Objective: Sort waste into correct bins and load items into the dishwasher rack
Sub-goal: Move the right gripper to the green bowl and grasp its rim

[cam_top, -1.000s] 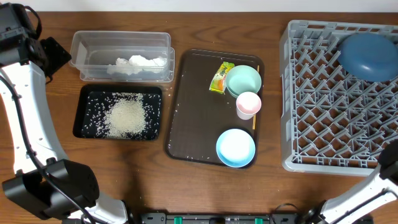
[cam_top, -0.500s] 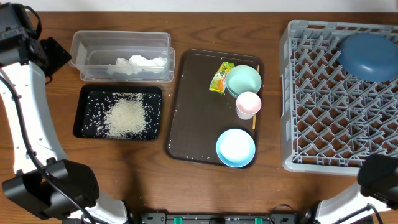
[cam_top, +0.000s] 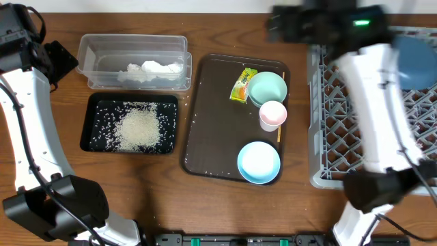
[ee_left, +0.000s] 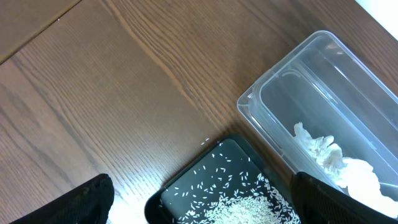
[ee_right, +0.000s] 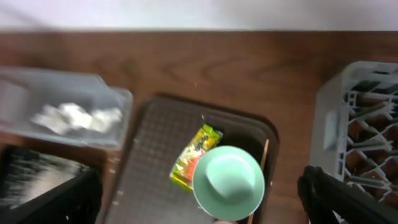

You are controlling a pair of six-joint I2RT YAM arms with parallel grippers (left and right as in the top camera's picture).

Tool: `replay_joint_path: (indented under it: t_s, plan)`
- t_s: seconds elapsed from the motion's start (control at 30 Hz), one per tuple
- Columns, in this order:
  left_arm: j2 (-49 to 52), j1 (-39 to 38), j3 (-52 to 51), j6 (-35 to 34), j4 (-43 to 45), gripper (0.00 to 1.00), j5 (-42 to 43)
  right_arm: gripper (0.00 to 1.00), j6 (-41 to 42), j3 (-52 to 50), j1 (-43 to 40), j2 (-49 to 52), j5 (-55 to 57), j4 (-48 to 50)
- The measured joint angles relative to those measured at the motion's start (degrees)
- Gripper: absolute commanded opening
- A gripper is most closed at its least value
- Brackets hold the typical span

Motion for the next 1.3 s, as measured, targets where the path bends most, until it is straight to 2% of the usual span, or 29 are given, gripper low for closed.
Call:
replay_joint_path:
  t_s: [0.23, 0.33, 0.4, 0.43, 0.47, 0.73, 0.9, 1.3]
  plan:
    - [0.0, 0.0, 0.0, 0.02, 0.0, 0.92, 0.0, 0.99, 0.68, -0.02, 9.07, 9.64, 12.31, 1.27]
    - [0.0, 0.0, 0.0, 0.0, -0.02, 0.92, 0.0, 0.8, 1.92, -0.02, 10.36, 13.33, 13.64, 1.51]
    - [0.0, 0.0, 0.0, 0.0, -0.02, 0.93, 0.0, 0.74, 3.1, -0.02, 10.73, 15.17, 13.64, 1.53]
    - [0.0, 0.0, 0.0, 0.02, -0.02, 0.93, 0.0, 0.66, 3.52, -0.02, 10.86, 16.06, 13.53, 1.53]
    - [0.0, 0.0, 0.0, 0.0, -0.02, 0.93, 0.0, 0.63, 3.93, -0.02, 11.04, 17.25, 13.46, 1.53]
    - [0.0, 0.0, 0.0, 0.0, -0.02, 0.92, 0.0, 0.59, 8.22, -0.02, 11.08, 23.89, 13.53, 0.68]
    - [0.0, 0.0, 0.0, 0.0, 0.0, 0.93, 0.0, 0.5, 10.58, -0.07, 11.06, 25.29, 13.6, -2.05]
    - [0.0, 0.0, 0.0, 0.02, -0.02, 0.93, 0.0, 0.49, 14.32, -0.15, 10.84, 25.97, 11.91, -3.61]
